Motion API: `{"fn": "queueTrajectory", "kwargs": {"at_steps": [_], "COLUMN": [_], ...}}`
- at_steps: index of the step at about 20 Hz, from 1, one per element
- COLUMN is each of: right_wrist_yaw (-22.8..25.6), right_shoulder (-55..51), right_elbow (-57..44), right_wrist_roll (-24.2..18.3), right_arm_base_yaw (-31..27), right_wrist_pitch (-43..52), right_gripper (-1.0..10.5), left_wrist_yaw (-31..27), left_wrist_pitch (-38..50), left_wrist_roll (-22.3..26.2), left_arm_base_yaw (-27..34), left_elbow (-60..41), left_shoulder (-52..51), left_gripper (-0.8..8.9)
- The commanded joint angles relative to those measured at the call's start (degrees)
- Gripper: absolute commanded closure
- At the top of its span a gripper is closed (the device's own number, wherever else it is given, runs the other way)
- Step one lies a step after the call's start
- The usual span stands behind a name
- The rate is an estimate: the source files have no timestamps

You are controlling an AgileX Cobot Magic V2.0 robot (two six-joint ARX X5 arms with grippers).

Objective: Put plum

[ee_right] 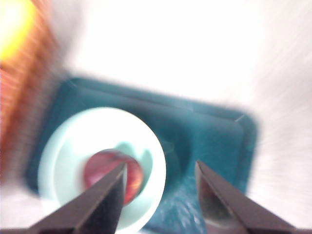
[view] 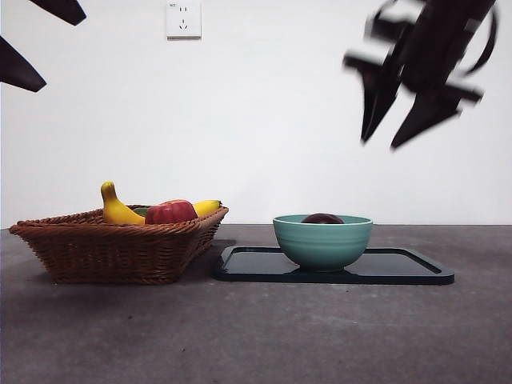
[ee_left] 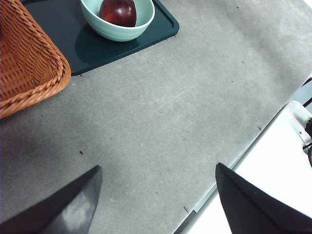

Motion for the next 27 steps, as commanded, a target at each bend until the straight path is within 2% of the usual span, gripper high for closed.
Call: {"fn": "queueTrajectory", "kwargs": {"at_steps": [1,6,10,14,17,22,27], "right_wrist_yaw": [-0.2,-0.2,-0.2,-0.8,-4.6,-10.5,-10.5], "right_shoulder": [-5.7,-20.4,-31.5,-42.2,-48.7,-55.2,-55.5], "right_elbow": [1.0,0.7,-2.5,-11.3,-20.3,-31.8,-33.2], "right_wrist_roll": [-1.3,-3.3,-3.3,-2.6,-0.5,2.2,2.5], "right_arm_base_yaw": [0.7,3.2,6.2,9.1,10.6,11.3,11.3], "right_wrist_pitch": [-4.6,-15.4,-18.2,-17.3,-16.8,-14.0,-13.2], "right_gripper": [7.2,7.2,7.2,7.2,7.2,7.2,7.2], "left_wrist_yaw": [0.1,0.1,0.1,0.1,0.1,0.1,0.1], "left_wrist_pitch": [1.1,1.1,1.1,1.1,1.1,1.0,1.0], "left_wrist_roll": [0.5,0.5,0.5,0.5,0.5,0.5,0.5], "left_arm_base_yaw": [-0.3,-0.3,-0.3,-0.3,-0.3,-0.3,-0.3], "left_elbow": [0.6,0.6,0.6,0.6,0.6,0.6,0.6], "left_shoulder": [0.3,0.3,0.3,0.3,0.3,0.3,0.3], "left_gripper": [4.40,4.40,4.40,4.40,4.40,4.40,4.40]}}
